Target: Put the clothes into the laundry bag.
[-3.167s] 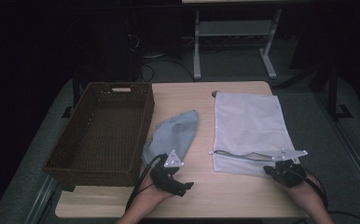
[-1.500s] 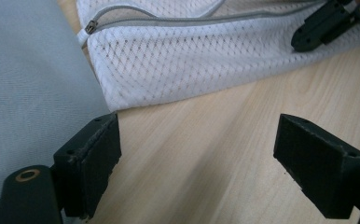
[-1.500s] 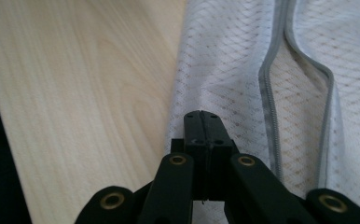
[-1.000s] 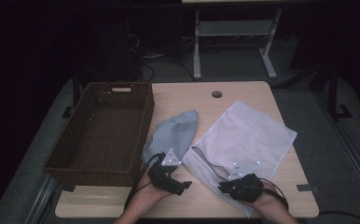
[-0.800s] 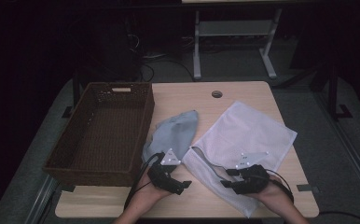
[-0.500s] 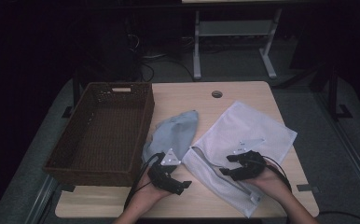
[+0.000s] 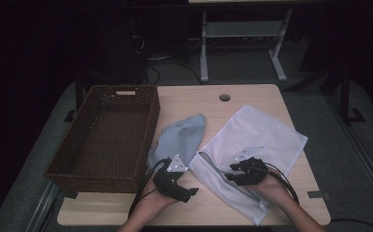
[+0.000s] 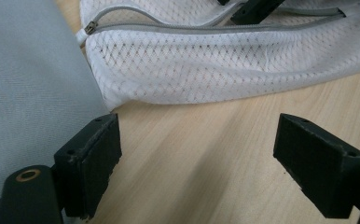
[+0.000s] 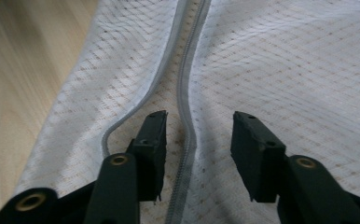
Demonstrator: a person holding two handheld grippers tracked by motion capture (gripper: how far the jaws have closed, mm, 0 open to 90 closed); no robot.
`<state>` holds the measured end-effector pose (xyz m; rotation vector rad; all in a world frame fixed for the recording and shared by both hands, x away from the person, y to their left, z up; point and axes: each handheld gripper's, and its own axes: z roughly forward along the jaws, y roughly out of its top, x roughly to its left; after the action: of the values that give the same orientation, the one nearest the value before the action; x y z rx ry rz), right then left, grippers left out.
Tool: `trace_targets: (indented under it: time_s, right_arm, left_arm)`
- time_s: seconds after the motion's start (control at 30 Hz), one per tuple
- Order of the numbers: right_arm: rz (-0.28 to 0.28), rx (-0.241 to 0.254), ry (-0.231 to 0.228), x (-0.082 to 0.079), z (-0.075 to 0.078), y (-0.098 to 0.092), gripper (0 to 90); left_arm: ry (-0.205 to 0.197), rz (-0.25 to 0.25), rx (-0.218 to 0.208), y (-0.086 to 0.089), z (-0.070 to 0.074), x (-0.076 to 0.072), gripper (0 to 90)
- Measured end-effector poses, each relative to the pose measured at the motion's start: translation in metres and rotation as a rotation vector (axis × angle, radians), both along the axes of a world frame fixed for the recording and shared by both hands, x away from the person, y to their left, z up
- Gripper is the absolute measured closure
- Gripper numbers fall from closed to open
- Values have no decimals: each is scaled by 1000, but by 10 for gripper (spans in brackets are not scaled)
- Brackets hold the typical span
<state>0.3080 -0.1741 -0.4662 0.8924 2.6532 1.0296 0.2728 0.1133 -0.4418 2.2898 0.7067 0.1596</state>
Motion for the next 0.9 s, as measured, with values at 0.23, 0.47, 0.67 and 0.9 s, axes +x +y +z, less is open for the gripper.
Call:
trace_targets:
  time_s: [0.23, 0.47, 0.67, 0.9]
  right_arm:
    - [-32, -12, -20, 1, 0, -3, 727]
    - [-48, -27, -17, 1, 1, -5, 828]
    - [-43, -31, -38, 1, 5, -6, 875]
    - [-69, 10, -61, 6, 21, -15, 876]
  left_arm:
    - [2, -3, 2, 0, 0, 0, 144]
    - [3, -3, 5, 0, 0, 1, 145]
    - [1, 0, 4, 1, 0, 0, 145]
    - [3, 2, 0, 1, 0, 0, 145]
